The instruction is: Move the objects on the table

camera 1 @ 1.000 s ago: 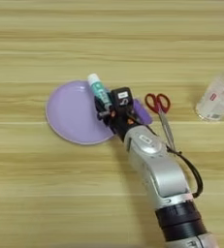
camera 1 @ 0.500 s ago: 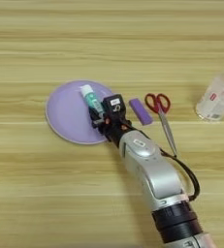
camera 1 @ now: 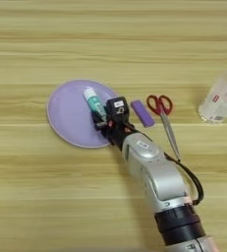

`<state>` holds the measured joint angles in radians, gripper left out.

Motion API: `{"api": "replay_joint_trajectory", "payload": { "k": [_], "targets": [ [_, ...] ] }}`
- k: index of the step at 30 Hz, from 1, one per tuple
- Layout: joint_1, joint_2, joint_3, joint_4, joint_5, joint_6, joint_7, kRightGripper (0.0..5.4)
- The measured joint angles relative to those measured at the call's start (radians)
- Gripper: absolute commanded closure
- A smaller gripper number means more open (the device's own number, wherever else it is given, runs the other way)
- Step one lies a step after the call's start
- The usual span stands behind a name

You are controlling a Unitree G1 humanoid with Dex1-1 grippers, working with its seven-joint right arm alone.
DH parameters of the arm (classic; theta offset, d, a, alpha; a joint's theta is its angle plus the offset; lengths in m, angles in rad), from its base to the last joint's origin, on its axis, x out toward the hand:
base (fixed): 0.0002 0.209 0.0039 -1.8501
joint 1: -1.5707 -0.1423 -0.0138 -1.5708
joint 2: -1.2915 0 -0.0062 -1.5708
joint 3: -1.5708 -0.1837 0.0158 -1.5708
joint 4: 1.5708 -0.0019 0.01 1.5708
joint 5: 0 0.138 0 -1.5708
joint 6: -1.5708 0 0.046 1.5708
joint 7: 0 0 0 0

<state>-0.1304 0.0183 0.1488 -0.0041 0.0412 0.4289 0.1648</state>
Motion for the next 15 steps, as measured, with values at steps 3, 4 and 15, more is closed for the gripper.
{"api": "replay_joint_trajectory", "payload": {
  "k": [3, 4, 15],
  "targets": [
    [0.000, 0.000, 0.000, 0.000, 0.000, 0.000, 0.000, 3.72],
    [0.000, 0.000, 0.000, 0.000, 0.000, 0.000, 0.000, 3.43],
    [-0.001, 0.000, -0.002, 0.001, 0.000, 0.000, 0.000, 2.14]
  ]
}}
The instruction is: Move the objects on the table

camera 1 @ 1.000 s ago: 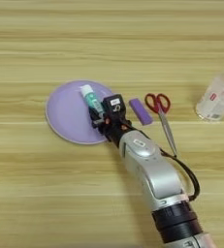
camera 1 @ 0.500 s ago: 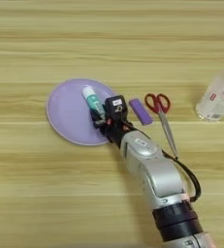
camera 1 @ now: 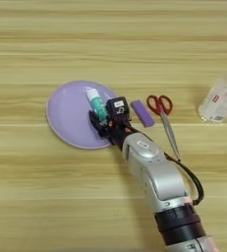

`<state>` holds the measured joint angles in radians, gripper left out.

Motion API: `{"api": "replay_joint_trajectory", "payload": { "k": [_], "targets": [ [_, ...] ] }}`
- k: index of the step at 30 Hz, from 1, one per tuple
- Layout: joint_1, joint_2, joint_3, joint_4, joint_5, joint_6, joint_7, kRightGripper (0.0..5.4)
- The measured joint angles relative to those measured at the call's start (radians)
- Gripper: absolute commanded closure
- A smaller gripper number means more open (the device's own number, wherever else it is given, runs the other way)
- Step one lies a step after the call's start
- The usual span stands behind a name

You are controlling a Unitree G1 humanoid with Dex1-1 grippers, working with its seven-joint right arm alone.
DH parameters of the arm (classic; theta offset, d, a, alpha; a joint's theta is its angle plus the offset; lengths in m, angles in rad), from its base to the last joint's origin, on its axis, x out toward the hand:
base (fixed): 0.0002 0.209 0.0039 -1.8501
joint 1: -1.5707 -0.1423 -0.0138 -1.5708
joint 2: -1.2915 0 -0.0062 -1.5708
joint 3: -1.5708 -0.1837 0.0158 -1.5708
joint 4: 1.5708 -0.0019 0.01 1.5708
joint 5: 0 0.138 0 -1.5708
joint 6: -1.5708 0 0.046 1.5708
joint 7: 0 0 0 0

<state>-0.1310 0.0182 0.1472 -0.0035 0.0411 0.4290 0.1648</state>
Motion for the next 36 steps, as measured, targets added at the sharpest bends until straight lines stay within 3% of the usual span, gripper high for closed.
{"api": "replay_joint_trajectory", "payload": {
  "k": [19, 36],
  "targets": [
    [0.000, -0.011, 0.005, -0.009, -0.013, -0.021, 0.002, 0.08],
    [0.001, -0.023, 0.017, -0.033, -0.052, -0.089, -0.006, 0.03]
  ]
}}
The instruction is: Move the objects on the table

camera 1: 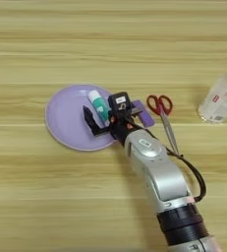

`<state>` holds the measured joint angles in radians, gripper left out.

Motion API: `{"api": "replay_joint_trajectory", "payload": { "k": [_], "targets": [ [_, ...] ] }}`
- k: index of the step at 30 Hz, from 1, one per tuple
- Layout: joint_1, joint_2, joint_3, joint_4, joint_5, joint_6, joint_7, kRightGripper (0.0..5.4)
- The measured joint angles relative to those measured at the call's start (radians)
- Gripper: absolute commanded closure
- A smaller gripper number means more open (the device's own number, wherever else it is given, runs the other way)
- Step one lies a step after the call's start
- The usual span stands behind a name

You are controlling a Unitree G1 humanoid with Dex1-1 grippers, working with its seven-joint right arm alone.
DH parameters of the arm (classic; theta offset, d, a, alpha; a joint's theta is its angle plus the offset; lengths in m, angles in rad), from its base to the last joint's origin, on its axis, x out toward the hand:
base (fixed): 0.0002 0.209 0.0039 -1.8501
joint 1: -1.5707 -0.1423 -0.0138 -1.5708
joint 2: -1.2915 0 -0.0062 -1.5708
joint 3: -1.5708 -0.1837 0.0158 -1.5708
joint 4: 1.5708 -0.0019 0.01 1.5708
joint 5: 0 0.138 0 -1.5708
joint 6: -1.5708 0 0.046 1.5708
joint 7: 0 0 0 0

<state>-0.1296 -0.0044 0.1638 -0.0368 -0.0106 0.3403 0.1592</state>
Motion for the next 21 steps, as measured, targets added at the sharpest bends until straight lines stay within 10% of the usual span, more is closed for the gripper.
{"api": "replay_joint_trajectory", "payload": {
  "k": [21],
  "targets": [
    [0.022, -0.072, -0.158, -0.079, -0.016, -0.077, -0.063, 0.03]
  ]
}}
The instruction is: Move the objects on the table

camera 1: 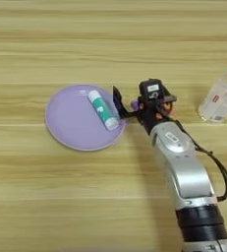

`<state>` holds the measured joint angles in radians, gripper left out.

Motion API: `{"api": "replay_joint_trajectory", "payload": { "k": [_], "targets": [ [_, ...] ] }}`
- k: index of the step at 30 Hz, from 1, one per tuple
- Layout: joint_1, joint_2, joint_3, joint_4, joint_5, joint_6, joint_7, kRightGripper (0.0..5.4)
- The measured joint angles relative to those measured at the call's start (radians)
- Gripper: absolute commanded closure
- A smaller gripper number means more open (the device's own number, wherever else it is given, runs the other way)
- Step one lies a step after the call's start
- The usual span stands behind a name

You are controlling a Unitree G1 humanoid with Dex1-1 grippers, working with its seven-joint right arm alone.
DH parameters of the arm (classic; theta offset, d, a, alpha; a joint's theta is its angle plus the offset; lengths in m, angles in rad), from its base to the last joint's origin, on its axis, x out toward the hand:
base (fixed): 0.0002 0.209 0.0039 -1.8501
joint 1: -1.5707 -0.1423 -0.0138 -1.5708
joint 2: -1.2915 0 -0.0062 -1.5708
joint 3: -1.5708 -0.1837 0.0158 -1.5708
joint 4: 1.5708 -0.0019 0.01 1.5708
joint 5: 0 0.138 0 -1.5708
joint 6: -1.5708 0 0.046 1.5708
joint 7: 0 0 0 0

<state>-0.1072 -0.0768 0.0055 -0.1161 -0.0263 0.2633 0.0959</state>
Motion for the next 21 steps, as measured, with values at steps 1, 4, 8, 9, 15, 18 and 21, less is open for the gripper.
{"api": "replay_joint_trajectory", "payload": {
  "k": [1, 4, 8, 9, 15, 18, 21],
  "targets": [
    [0.001, -0.005, -0.010, 0.000, 0.000, -0.007, -0.002, 0.03],
    [0.008, -0.020, -0.046, 0.012, 0.003, -0.027, -0.004, 0.03],
    [0.031, -0.045, -0.080, 0.060, 0.002, -0.039, -0.004, 0.03],
    [0.032, -0.045, -0.079, 0.072, 0.000, -0.041, -0.004, 0.03],
    [0.036, -0.052, -0.076, 0.102, -0.008, -0.056, -0.003, 0.03],
    [0.037, -0.055, -0.078, 0.121, -0.008, -0.057, -0.003, 0.03],
    [0.037, -0.055, -0.074, 0.131, -0.010, -0.058, -0.003, 0.03]
  ]
}}
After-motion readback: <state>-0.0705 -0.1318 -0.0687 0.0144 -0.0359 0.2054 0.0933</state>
